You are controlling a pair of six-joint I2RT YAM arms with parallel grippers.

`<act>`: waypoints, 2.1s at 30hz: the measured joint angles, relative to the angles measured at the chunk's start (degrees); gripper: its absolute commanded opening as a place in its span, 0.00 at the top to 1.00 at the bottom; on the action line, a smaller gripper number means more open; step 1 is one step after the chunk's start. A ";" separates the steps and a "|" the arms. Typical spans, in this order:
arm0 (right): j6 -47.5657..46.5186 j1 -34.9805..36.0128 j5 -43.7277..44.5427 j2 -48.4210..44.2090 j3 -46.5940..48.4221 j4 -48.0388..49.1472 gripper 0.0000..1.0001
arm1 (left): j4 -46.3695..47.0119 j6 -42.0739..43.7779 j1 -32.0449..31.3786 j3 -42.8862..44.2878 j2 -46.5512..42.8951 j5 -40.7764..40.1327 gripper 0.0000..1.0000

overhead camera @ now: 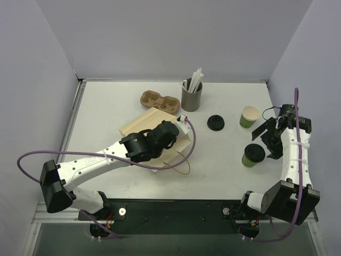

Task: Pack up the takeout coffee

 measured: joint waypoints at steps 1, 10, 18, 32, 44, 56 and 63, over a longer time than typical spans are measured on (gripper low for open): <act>-0.24 0.00 0.02 0.59 0.04 0.00 0.14 | -0.07 0.00 0.07 0.13 0.28 0.17 1.00; -1.77 0.59 0.55 2.34 0.04 -0.92 0.16 | -0.92 0.02 1.46 2.08 1.75 1.33 1.00; -1.92 3.32 2.91 4.66 0.00 -1.14 0.16 | -1.14 0.02 1.90 2.99 1.81 2.25 1.00; -1.25 7.08 6.34 7.56 0.00 -1.05 0.18 | -1.20 0.02 1.90 2.99 1.84 3.04 1.00; -1.01 8.00 7.74 8.70 -0.50 -0.39 0.20 | -1.20 0.02 2.03 2.99 1.84 3.26 1.00; -0.70 8.02 8.02 8.74 -2.05 0.76 0.20 | -1.20 0.02 2.27 2.99 1.84 3.67 1.00; -0.11 8.04 7.63 8.66 -2.47 1.73 0.20 | -1.20 0.02 2.27 2.99 1.84 3.69 1.00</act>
